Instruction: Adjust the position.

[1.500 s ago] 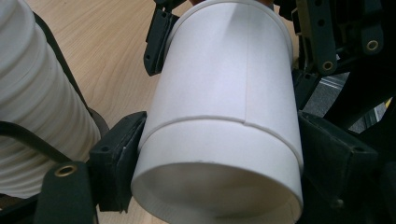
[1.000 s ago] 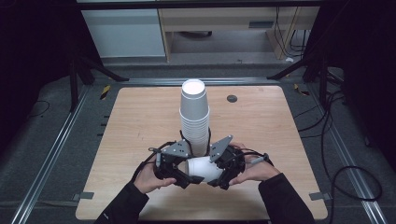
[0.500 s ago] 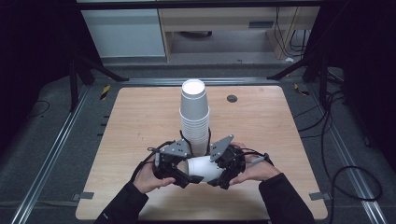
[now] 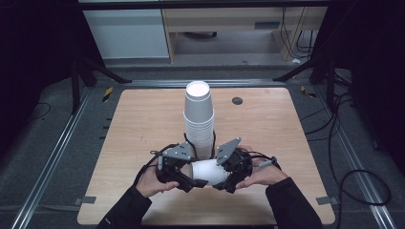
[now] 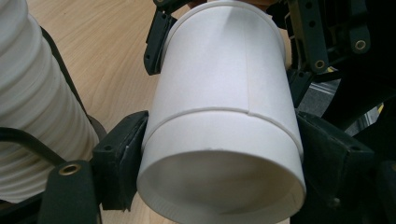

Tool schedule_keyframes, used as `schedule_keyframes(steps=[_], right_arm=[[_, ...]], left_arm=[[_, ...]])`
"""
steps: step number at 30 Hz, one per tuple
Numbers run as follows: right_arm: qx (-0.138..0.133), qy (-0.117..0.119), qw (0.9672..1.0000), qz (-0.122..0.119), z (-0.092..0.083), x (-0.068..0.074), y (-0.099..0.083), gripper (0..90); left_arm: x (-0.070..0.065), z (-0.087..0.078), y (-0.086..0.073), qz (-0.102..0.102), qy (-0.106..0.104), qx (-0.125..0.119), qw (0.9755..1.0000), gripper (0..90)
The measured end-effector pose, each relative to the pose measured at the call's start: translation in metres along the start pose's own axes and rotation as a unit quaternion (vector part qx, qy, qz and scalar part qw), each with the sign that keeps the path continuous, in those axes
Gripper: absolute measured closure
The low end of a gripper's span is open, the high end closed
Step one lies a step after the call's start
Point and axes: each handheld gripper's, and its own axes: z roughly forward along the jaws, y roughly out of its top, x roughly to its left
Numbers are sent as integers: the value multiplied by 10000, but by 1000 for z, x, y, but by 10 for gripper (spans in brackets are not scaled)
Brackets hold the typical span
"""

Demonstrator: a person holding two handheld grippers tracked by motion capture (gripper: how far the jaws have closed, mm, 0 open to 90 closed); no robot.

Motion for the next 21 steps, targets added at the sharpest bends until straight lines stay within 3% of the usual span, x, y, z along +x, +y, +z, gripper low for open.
schedule_keyframes(steps=[14,21], right_arm=[[-245,-8,9997,33,-5,-1,1,94],[-126,-13,9999,-14,-2,0,2,91]], left_arm=[[1,3,-1,-6,7,108,9999,181],[0,5,-2,-5,-33,182,9998,205]])
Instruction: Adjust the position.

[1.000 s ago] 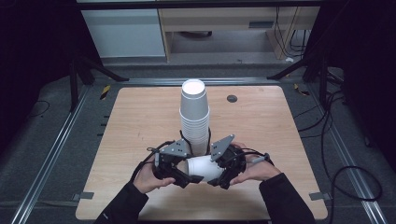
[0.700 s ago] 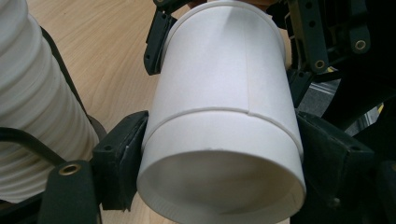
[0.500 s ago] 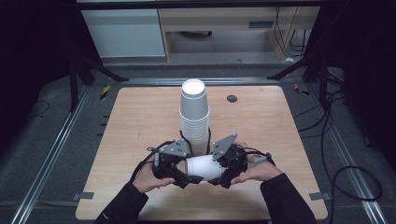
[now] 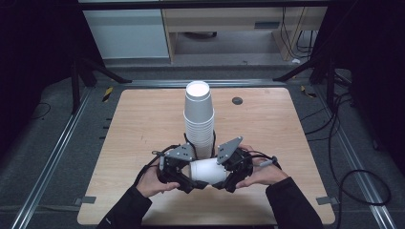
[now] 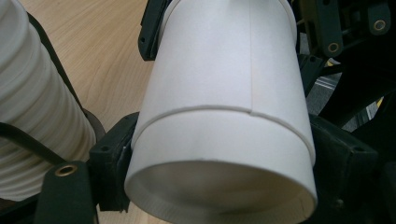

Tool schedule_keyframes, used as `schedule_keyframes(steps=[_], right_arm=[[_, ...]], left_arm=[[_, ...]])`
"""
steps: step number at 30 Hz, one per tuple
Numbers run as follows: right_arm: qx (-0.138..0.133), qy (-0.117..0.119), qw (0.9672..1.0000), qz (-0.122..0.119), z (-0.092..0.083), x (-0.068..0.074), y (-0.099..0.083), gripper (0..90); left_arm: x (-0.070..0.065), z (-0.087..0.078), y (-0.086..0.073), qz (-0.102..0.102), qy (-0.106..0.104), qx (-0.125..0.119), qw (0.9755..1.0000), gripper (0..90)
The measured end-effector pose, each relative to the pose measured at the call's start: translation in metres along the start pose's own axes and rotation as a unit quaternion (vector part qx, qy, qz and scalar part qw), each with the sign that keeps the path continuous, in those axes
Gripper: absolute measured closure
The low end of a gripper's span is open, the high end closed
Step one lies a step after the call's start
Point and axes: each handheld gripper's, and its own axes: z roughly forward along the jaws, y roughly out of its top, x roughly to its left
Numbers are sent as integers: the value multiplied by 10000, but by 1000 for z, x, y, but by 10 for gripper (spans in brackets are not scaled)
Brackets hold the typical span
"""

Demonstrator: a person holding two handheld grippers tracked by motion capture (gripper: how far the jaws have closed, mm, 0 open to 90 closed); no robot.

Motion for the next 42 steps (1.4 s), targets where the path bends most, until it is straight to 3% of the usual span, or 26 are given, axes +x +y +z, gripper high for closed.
schedule_keyframes(steps=[14,23,32,42], right_arm=[[19,30,10000,38,3,-1,0,55],[-274,-41,9995,149,-5,-3,0,31],[-401,-147,9989,205,-12,-5,-1,31],[-840,-416,9943,517,-34,-6,-7,32]], left_arm=[[1,-1,0,-50,-3,14,10000,215],[3,-8,-1,-42,120,-72,9999,214],[7,-11,-3,-106,185,-84,9997,213],[13,-20,-8,-199,248,-210,9993,212]])
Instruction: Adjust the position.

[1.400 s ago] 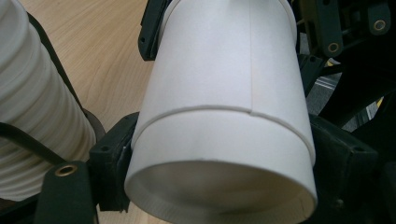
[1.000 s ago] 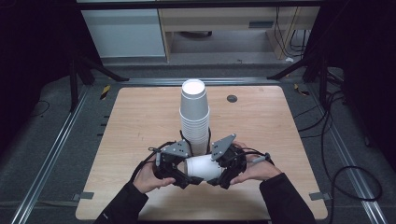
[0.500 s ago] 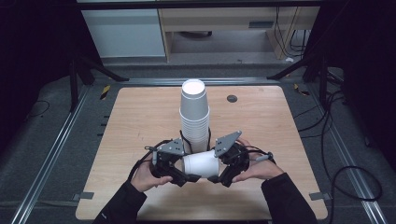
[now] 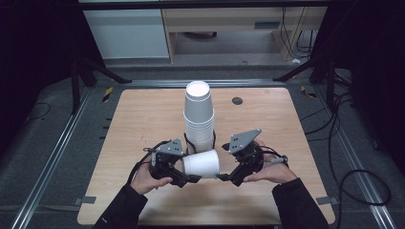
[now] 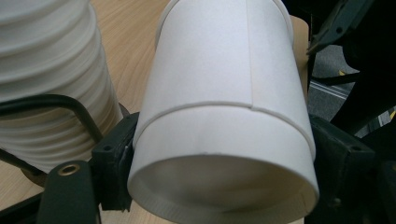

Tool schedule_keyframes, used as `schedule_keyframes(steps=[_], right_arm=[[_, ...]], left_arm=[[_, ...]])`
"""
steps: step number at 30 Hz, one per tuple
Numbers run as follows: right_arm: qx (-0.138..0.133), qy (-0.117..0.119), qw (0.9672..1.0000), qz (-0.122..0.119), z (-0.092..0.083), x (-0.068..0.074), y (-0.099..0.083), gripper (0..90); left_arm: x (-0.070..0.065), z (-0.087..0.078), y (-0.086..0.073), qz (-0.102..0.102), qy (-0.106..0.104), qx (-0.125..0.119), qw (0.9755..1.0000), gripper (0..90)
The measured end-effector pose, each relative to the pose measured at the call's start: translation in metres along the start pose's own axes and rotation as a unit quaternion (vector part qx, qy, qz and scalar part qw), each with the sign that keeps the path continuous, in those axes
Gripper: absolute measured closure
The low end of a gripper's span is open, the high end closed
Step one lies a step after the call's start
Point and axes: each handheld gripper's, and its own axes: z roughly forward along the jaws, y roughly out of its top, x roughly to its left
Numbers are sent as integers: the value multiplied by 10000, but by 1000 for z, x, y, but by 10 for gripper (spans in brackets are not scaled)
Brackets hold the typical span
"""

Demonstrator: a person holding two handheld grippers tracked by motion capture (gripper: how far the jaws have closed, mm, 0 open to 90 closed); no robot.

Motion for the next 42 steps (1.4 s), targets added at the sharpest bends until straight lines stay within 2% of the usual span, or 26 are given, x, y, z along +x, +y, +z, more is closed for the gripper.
schedule_keyframes(steps=[5,7,11,15,18,19,22,25,32,42], right_arm=[[-286,-61,9993,245,-12,-2,-12,36],[-318,-56,9992,252,-13,-1,-15,36],[-421,-55,9982,418,-17,2,-28,37],[-641,-58,9964,544,-21,6,-36,44],[-826,22,9945,644,-23,7,-40,48],[-857,89,9941,656,-22,9,-41,46],[-868,90,9940,666,-23,9,-42,46],[-1053,205,9914,754,-23,9,-43,51],[-1171,402,9888,831,-17,11,-47,51],[-1102,542,9896,751,-8,15,-45,47]], left_arm=[[0,-5,1,-44,-7,-175,9998,211],[-1,-8,1,-45,-18,-258,9997,211],[-2,-9,2,-41,-40,-314,9995,211],[-4,-7,4,-3,-70,-371,9993,211],[-6,-7,5,10,-102,-397,9992,211],[-6,-6,6,15,-100,-413,9991,211],[-7,-6,6,32,-126,-453,9989,211],[-8,-5,7,54,-166,-499,9986,211],[-12,-1,9,132,-314,-586,9977,210],[-17,4,11,242,-531,-592,9965,210]])
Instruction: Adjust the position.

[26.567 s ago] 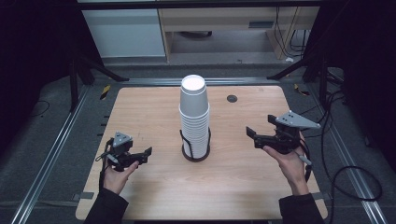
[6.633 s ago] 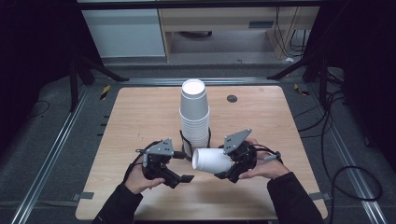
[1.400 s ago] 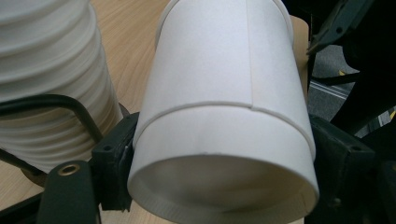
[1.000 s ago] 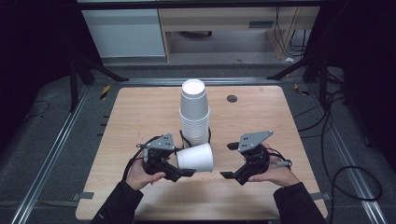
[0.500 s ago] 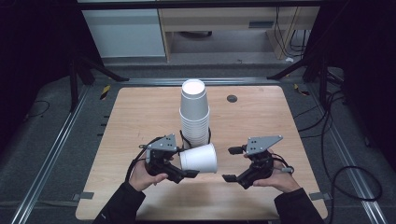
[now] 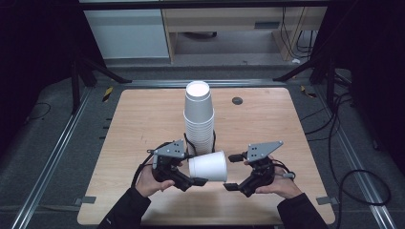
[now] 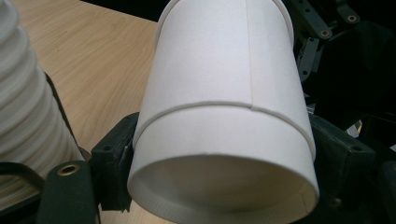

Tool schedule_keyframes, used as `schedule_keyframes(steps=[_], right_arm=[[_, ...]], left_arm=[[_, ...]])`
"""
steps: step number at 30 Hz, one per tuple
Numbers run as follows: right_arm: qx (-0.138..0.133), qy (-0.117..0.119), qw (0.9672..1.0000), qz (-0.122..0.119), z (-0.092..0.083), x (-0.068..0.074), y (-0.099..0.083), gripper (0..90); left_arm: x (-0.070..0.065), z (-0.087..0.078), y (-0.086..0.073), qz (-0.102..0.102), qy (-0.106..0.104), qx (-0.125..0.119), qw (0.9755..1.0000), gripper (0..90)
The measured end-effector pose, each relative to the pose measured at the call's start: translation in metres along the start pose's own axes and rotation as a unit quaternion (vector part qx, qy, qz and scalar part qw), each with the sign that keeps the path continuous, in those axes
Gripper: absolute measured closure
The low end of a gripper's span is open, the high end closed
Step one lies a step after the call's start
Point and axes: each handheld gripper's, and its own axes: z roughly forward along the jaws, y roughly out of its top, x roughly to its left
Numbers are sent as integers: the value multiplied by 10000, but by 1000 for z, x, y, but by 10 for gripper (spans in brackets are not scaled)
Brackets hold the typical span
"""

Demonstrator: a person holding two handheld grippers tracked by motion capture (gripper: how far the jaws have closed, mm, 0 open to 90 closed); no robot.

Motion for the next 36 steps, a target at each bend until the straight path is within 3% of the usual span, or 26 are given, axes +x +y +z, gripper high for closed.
schedule_keyframes(steps=[27,36], right_arm=[[-142,470,9987,135,14,1,-2,42],[9,637,9979,128,20,3,-3,65]], left_arm=[[-6,9,2,119,-349,-19,9993,210],[-8,14,2,215,-431,97,9988,211]])
